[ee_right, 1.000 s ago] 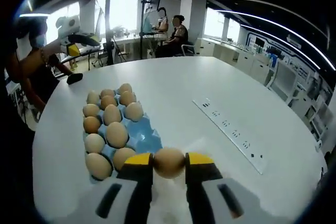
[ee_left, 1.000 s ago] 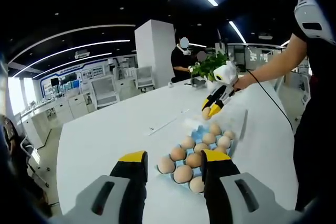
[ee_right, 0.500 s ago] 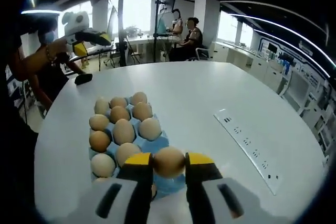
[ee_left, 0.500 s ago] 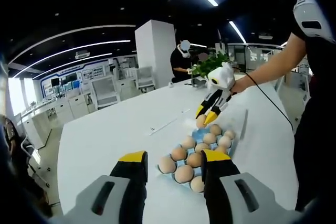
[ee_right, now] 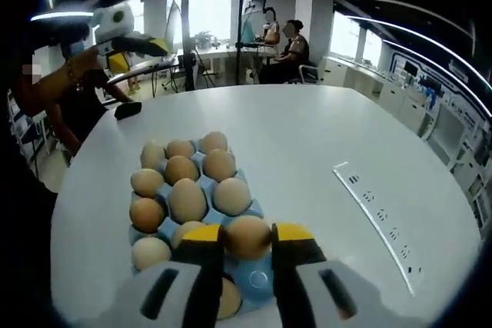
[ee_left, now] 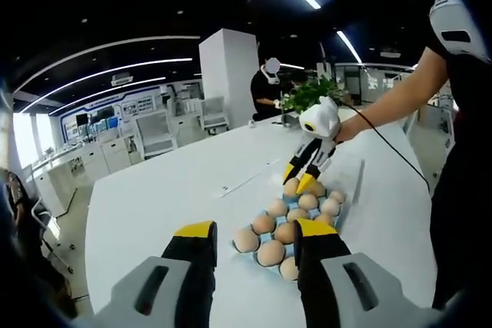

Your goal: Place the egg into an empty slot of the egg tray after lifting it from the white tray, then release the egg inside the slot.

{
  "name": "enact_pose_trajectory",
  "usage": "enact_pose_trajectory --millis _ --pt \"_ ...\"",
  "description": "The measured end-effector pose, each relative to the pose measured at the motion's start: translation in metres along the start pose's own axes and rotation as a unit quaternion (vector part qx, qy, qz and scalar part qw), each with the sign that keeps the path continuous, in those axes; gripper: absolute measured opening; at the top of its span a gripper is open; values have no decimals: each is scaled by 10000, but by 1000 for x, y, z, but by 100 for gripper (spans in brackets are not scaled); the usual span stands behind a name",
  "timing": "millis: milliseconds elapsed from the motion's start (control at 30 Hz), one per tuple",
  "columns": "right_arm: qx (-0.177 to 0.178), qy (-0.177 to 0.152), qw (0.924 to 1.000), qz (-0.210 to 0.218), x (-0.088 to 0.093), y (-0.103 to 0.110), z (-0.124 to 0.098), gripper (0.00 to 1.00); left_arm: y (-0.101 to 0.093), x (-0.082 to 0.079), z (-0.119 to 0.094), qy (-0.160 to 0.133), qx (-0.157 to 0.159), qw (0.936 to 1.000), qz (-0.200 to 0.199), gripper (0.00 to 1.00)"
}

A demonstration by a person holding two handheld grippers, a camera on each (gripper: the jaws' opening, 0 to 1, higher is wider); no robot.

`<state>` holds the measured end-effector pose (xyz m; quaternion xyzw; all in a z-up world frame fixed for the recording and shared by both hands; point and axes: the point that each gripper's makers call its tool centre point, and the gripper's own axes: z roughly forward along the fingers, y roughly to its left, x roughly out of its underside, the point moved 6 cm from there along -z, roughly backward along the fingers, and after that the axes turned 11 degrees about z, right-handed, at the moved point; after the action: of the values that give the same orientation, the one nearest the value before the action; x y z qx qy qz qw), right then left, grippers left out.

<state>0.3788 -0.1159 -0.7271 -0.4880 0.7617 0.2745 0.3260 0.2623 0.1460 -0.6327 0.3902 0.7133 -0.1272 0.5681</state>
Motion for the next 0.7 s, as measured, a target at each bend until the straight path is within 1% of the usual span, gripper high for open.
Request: enact_pose_trajectory --millis 433,700 --pt "-48 95 9999 20 0 0 10 24 0 1 -1 1 -5 10000 -12 40" --pt "-82 170 9998 120 2 -4 17 24 1 2 -3 1 -34 10000 -15 40"
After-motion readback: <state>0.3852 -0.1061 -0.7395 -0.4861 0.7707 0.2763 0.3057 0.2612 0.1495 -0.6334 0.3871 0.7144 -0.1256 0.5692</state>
